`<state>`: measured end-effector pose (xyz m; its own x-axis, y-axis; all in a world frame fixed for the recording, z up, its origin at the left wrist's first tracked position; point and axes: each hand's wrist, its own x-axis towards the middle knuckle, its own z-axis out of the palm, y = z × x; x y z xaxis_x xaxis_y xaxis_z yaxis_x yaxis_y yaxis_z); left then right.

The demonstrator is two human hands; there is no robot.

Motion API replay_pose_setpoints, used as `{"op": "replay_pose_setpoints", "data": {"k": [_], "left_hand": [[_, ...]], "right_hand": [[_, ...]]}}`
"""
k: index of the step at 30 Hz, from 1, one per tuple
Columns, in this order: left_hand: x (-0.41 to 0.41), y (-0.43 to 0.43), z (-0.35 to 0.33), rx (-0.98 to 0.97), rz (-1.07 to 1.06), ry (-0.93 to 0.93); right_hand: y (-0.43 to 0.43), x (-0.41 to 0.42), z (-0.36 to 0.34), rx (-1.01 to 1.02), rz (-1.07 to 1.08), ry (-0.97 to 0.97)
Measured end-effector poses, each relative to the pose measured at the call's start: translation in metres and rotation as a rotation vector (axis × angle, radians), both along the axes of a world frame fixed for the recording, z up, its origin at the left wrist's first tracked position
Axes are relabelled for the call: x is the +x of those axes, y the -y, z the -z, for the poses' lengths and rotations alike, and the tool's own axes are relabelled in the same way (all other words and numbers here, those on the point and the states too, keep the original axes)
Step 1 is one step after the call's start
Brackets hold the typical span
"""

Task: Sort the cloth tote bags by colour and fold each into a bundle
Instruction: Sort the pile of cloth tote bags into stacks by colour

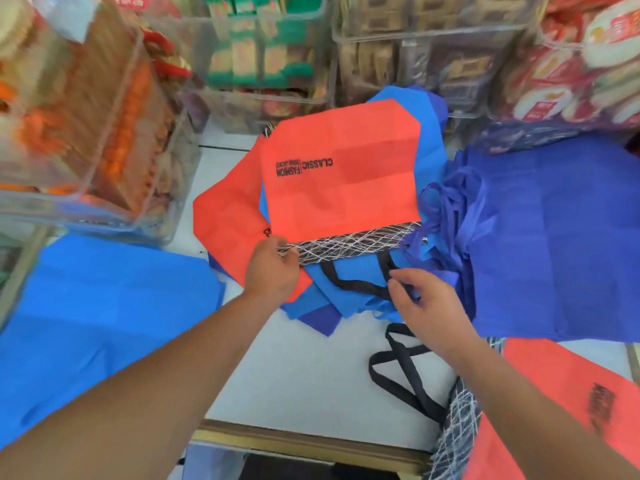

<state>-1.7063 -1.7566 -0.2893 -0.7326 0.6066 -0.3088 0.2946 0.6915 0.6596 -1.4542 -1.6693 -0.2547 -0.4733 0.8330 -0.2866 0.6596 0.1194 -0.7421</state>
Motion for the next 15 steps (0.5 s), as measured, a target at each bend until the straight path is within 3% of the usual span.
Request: {"op": "replay_pose_setpoints", "data": {"k": [6, 15], "left_hand": [[-0.037, -0.015, 0.022, -0.027, -0.176, 0.268], [-0.019, 0.003, 0.006, 0.131, -0.384, 0.38]], "right_hand": [[0.033, -0.031, -0.005, -0.221, 0.093, -0.007], [0.072, -0.038, -0.012, -0.21, 0.277, 0.013]]}}
